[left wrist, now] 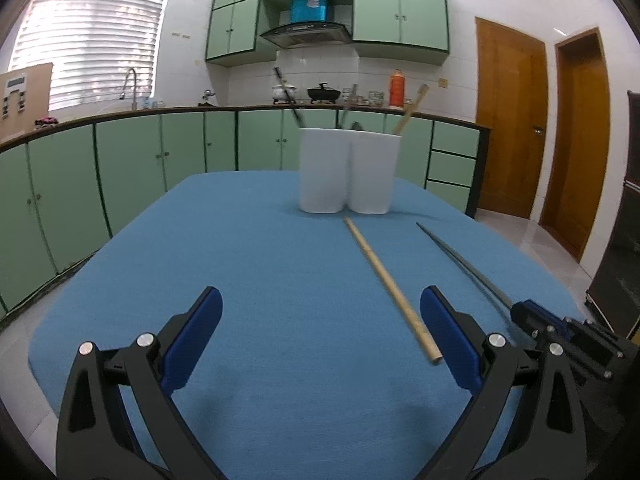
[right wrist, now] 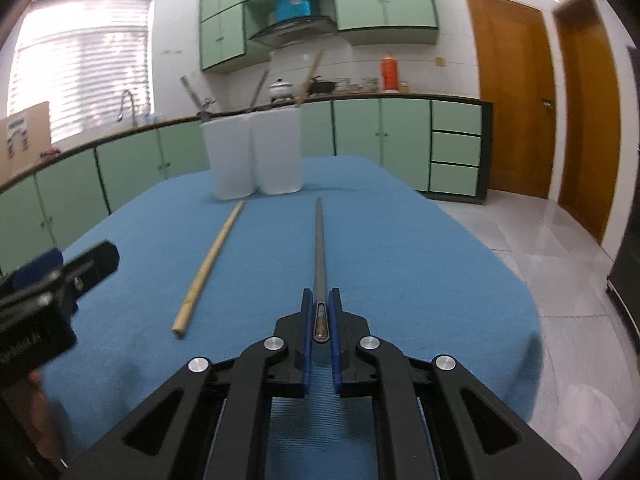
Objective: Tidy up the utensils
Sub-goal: 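Grasp the black chopstick with the right tool while the left tool grasps the wooden chopstick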
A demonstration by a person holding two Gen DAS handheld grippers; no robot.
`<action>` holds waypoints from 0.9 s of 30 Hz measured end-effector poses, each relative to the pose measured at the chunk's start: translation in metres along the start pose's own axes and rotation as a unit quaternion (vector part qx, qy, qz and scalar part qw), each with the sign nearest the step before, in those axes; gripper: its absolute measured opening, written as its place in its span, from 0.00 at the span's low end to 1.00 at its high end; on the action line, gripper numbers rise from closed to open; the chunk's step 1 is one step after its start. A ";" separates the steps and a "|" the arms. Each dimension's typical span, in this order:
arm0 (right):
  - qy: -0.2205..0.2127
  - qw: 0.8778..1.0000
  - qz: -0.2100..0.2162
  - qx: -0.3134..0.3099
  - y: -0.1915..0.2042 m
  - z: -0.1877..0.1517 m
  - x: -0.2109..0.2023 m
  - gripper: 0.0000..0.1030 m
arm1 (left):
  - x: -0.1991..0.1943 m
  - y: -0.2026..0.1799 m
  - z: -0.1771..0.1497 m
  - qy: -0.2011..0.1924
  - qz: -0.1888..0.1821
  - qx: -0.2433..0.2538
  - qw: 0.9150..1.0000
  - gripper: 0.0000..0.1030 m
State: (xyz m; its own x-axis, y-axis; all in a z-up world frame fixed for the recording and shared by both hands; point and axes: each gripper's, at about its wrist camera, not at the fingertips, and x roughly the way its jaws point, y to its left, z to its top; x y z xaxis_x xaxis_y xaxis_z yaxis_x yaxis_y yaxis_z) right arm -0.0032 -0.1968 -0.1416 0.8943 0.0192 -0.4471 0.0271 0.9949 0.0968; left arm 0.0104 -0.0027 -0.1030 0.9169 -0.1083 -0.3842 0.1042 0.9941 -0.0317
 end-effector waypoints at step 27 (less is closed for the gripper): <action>-0.014 0.999 -0.005 0.032 -0.035 -0.001 -0.006 0.07 | 0.048 -0.048 -0.010 0.085 -0.035 -0.009 0.996 0.45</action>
State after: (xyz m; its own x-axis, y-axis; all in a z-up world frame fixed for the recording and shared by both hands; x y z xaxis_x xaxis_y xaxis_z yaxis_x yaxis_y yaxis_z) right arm -0.0095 -0.2318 -0.1430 0.9056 0.0055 -0.4242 0.0640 0.9867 0.1494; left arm 0.0459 -0.0552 -0.1289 0.8295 -0.1752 -0.5304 0.1570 0.9844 -0.0795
